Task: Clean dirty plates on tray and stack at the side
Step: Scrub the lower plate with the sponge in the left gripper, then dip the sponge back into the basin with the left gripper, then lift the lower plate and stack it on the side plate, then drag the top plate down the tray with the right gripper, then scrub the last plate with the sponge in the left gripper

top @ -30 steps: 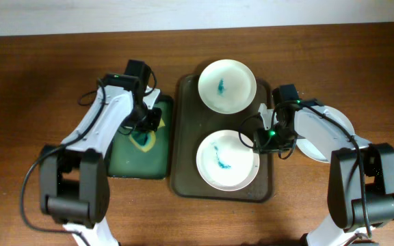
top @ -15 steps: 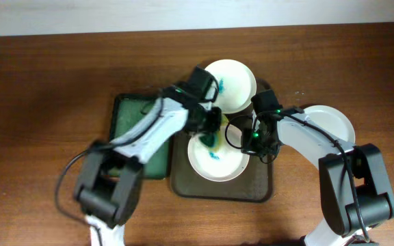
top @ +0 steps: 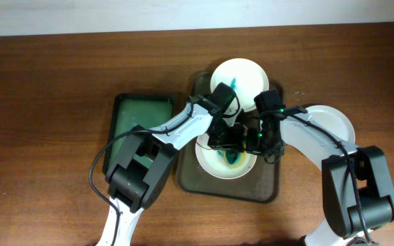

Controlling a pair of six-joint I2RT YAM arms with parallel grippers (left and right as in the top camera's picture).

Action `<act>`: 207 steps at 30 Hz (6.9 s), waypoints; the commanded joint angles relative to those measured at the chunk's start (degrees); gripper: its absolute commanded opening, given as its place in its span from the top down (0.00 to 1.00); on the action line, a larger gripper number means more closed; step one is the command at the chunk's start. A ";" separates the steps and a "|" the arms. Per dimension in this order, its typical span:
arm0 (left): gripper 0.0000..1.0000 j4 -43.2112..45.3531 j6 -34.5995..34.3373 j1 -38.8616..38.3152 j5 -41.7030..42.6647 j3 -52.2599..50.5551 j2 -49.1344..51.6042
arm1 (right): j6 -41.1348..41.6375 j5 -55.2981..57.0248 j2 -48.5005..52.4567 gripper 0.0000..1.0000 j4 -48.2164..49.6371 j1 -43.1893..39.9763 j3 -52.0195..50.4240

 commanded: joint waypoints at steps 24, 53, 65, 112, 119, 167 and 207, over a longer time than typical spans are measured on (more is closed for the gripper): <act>1.00 -21.73 -0.17 2.45 -40.68 3.82 -1.57 | 0.98 0.07 2.12 0.96 1.66 0.92 -1.18; 0.92 -38.88 5.01 21.86 -48.11 15.23 -23.21 | -5.70 27.61 -28.48 0.96 -5.46 11.45 0.26; 0.39 -23.19 8.37 27.06 -40.24 -6.45 -32.76 | -5.73 74.62 -28.30 0.96 -12.79 40.57 0.26; 0.01 -23.19 9.03 27.06 -39.45 -6.47 -48.50 | -13.29 -14.99 -18.97 0.41 -10.29 -40.00 8.70; 0.01 -23.19 9.03 27.06 -39.45 -6.47 -48.50 | -18.18 5.01 -10.54 0.42 6.36 -12.22 19.19; 0.57 -5.22 5.60 29.27 -44.19 -28.41 -28.30 | -13.88 -2.56 -10.10 0.58 -10.14 -0.24 2.32; 1.00 -8.74 0.13 7.58 -23.91 -6.93 -21.46 | -14.78 -3.63 3.15 0.86 1.16 -2.99 2.12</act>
